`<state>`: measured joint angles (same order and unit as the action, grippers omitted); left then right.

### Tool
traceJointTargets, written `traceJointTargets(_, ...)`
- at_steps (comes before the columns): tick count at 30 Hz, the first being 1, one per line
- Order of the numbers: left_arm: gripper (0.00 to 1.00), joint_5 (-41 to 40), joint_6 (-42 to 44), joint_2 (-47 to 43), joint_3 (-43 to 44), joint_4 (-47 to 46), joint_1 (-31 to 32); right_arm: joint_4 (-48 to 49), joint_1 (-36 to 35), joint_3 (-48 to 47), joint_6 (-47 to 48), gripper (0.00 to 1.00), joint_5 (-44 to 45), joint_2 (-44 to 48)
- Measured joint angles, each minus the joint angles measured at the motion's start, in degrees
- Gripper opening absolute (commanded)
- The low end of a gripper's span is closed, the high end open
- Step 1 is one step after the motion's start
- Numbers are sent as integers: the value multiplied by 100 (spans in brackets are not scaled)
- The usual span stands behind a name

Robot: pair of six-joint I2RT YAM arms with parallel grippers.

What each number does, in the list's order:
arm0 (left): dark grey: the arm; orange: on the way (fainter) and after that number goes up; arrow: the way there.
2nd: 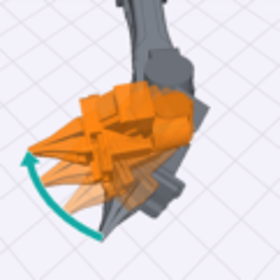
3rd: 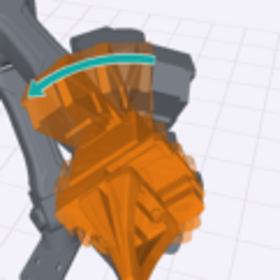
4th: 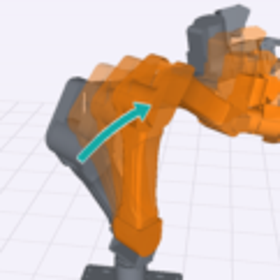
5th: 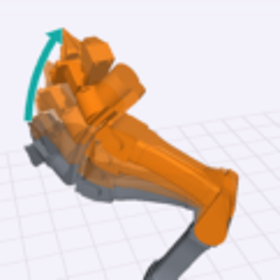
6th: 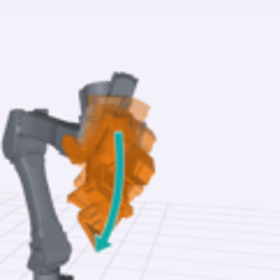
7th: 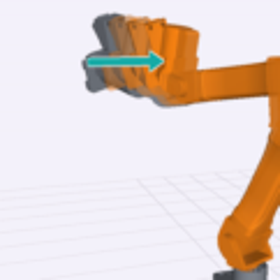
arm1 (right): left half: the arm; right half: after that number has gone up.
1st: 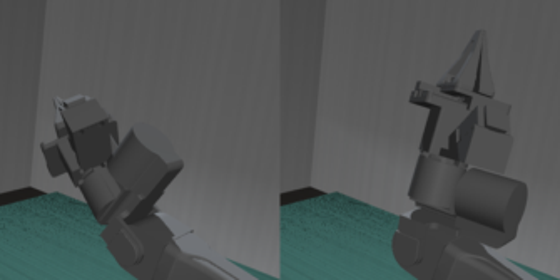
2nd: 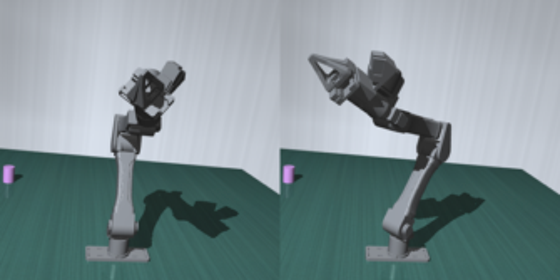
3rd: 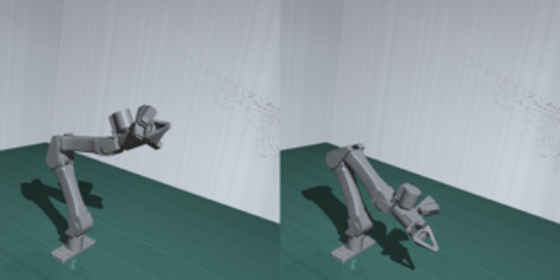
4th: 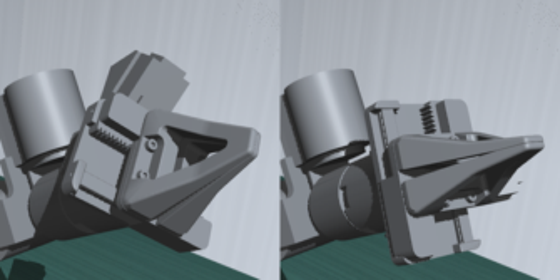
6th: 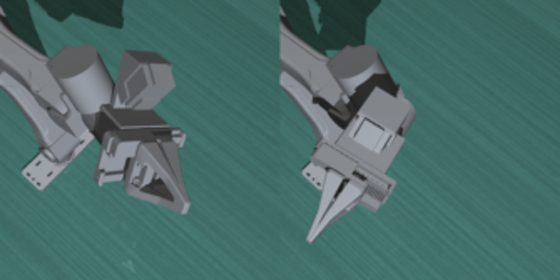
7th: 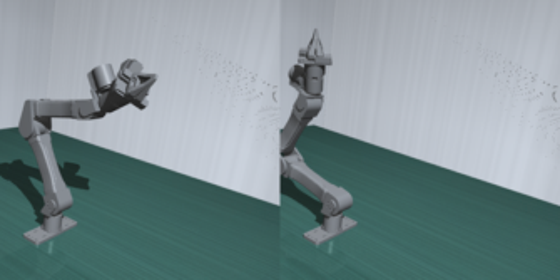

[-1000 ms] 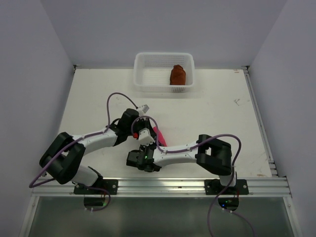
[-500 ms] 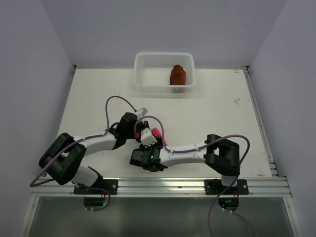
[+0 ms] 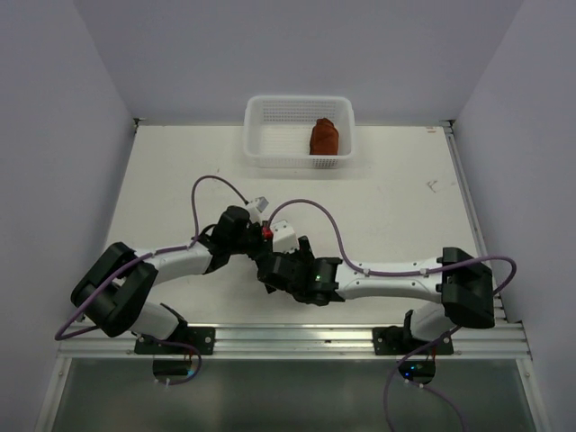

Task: Roll the towels
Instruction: Roll the towel, then place the rolled towel into the container

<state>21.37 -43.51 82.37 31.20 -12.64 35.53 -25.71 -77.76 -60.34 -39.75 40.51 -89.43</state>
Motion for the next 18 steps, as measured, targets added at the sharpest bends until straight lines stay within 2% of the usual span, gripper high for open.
traceJointTargets(10, 19, -33, -48, -76, -98, -42, 0, 577, 1158, 459, 214, 86, -1169, 278)
traceJointTargets(18, 19, -42, -55, -201, -245, -83, 0, 848, 1255, 605, 472, 86, -1388, -74)
